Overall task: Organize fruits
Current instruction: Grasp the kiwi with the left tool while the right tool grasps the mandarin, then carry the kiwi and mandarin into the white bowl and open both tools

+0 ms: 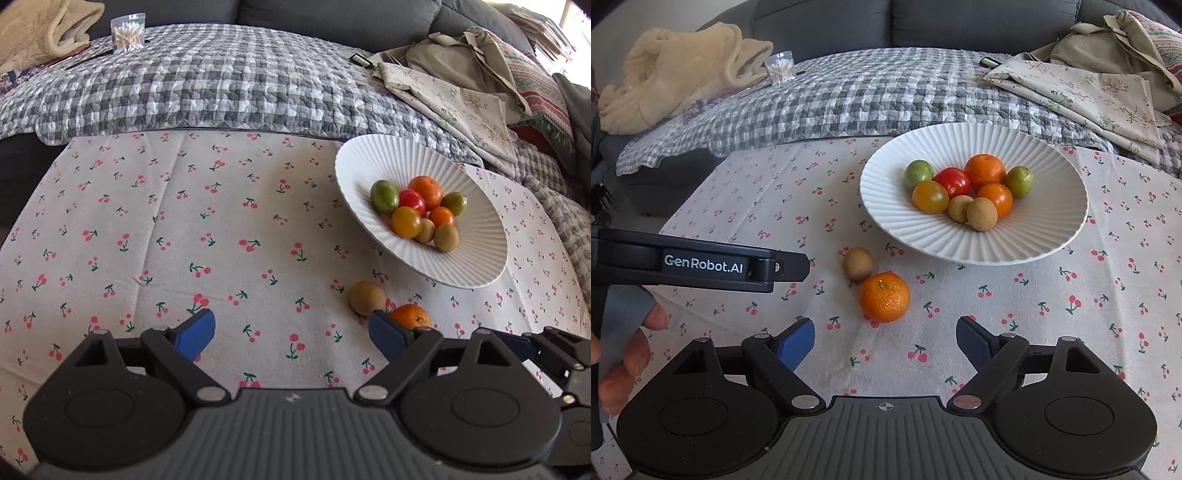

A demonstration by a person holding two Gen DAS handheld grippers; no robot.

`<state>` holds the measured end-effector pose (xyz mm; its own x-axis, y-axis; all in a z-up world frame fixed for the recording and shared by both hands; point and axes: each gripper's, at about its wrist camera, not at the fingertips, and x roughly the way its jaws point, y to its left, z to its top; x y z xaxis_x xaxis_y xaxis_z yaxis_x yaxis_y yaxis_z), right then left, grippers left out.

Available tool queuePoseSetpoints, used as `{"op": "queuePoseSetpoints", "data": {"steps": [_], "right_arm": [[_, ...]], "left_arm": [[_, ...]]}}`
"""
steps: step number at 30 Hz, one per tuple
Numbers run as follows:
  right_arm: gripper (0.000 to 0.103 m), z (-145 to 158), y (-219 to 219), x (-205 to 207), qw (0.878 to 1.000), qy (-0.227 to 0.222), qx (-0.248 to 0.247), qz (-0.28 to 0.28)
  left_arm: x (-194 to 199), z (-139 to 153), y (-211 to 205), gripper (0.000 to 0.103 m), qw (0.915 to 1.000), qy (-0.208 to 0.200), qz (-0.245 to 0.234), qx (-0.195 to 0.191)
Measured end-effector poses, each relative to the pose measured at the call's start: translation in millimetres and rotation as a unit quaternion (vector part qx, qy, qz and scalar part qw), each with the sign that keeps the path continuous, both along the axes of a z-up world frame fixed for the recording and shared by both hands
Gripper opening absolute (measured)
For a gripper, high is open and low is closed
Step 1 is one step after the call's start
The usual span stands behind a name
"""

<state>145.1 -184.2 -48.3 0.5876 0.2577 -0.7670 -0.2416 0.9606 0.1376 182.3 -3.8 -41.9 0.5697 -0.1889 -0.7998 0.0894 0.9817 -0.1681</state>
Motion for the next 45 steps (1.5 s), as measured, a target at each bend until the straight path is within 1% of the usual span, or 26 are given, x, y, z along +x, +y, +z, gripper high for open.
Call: {"op": "queuePoseSetpoints", "data": {"steps": [2, 4, 5, 8, 9, 11, 12, 13, 16, 18, 21, 23, 25, 27, 29, 30, 32, 33, 34, 35, 36, 37, 39, 40, 42, 45], "right_arm": [[0.081, -6, 5, 4, 1.000, -0.005, -0.008, 0.004], [0.074, -11, 10, 9, 1.000, -0.007, -0.016, 0.006], [0.072, -12, 12, 11, 1.000, -0.008, -0.019, 0.005], [0.065, -16, 13, 18, 1.000, -0.016, -0.009, -0.003], [0.060, -17, 14, 20, 1.000, -0.016, -0.009, -0.003], [0.048, -21, 18, 24, 1.000, -0.014, -0.015, 0.006], [0.037, -22, 20, 25, 1.000, -0.015, -0.025, 0.007], [0.033, -22, 20, 26, 0.999, -0.014, -0.029, 0.008], [0.033, -16, 13, 29, 1.000, 0.002, -0.014, 0.001], [0.033, -11, 8, 28, 1.000, 0.009, -0.021, 0.001], [0.033, -5, -7, 25, 0.999, 0.027, -0.020, -0.015], [0.033, -1, -17, 22, 0.999, 0.033, -0.021, -0.027], [0.033, 0, -25, 20, 0.998, 0.036, -0.028, -0.034], [0.033, -2, -30, 20, 0.998, 0.041, -0.037, -0.042], [0.033, -3, -34, 19, 0.997, 0.047, -0.043, -0.047], [0.033, -3, -34, 19, 0.997, 0.048, -0.048, -0.047], [0.033, -3, -35, 18, 0.996, 0.046, -0.058, -0.046], [0.033, -3, -34, 18, 0.996, 0.045, -0.061, -0.043], [0.033, -4, -33, 18, 0.996, 0.045, -0.062, -0.040], [0.033, -4, -31, 18, 0.996, 0.047, -0.061, -0.037], [0.033, -5, -31, 18, 0.996, 0.048, -0.062, -0.036], [0.033, -6, -29, 19, 0.996, 0.048, -0.064, -0.034], [0.033, -6, -28, 21, 0.996, 0.049, -0.063, -0.034], [0.033, -6, -28, 21, 0.996, 0.049, -0.060, -0.034], [0.033, -4, -28, 22, 0.997, 0.048, -0.059, -0.033], [0.033, -3, -29, 22, 0.997, 0.047, -0.057, -0.031]], "left_arm": [[1, -1, 0, 0.090, 1.0000, -0.004, -0.001, 0.007], [2, -1, 0, 0.090, 0.9999, -0.005, 0.000, 0.010], [3, -2, 1, 0.090, 1.0000, -0.004, 0.000, 0.009], [7, -3, 2, 0.090, 1.0000, -0.002, 0.002, 0.006], [8, -3, 2, 0.090, 1.0000, -0.003, 0.003, 0.006], [9, -4, 2, 0.090, 1.0000, -0.006, 0.001, 0.007], [10, -4, 2, 0.090, 0.9999, -0.006, 0.000, 0.008], [10, -4, 1, 0.090, 0.9999, -0.007, 0.000, 0.009], [11, -5, -2, 0.090, 0.9998, -0.013, -0.007, 0.016], [11, -6, -6, 0.090, 0.9994, -0.022, -0.017, 0.019], [10, -5, -16, 0.090, 0.9980, -0.039, -0.044, 0.023], [9, -7, -27, 0.089, 0.9958, -0.050, -0.067, 0.035], [8, -10, -36, 0.088, 0.9937, -0.061, -0.083, 0.045], [10, -14, -46, 0.087, 0.9922, -0.063, -0.095, 0.052], [10, -19, -54, 0.083, 0.9900, -0.068, -0.109, 0.059], [10, -21, -58, 0.081, 0.9888, -0.069, -0.116, 0.065], [12, -26, -67, 0.072, 0.9858, -0.073, -0.128, 0.081], [12, -29, -70, 0.062, 0.9843, -0.073, -0.133, 0.090], [13, -32, -74, 0.055, 0.9828, -0.072, -0.139, 0.098], [12, -33, -75, 0.054, 0.9820, -0.080, -0.142, 0.096], [12, -32, -76, 0.046, 0.9810, -0.083, -0.146, 0.097], [12, -32, -77, 0.035, 0.9802, -0.083, -0.153, 0.094], [12, -31, -78, 0.028, 0.9801, -0.082, -0.158, 0.087], [11, -31, -78, 0.026, 0.9798, -0.082, -0.160, 0.087], [10, -31, -78, 0.026, 0.9789, -0.085, -0.163, 0.089], [11, -30, -75, 0.026, 0.9810, -0.079, -0.159, 0.078]]}}
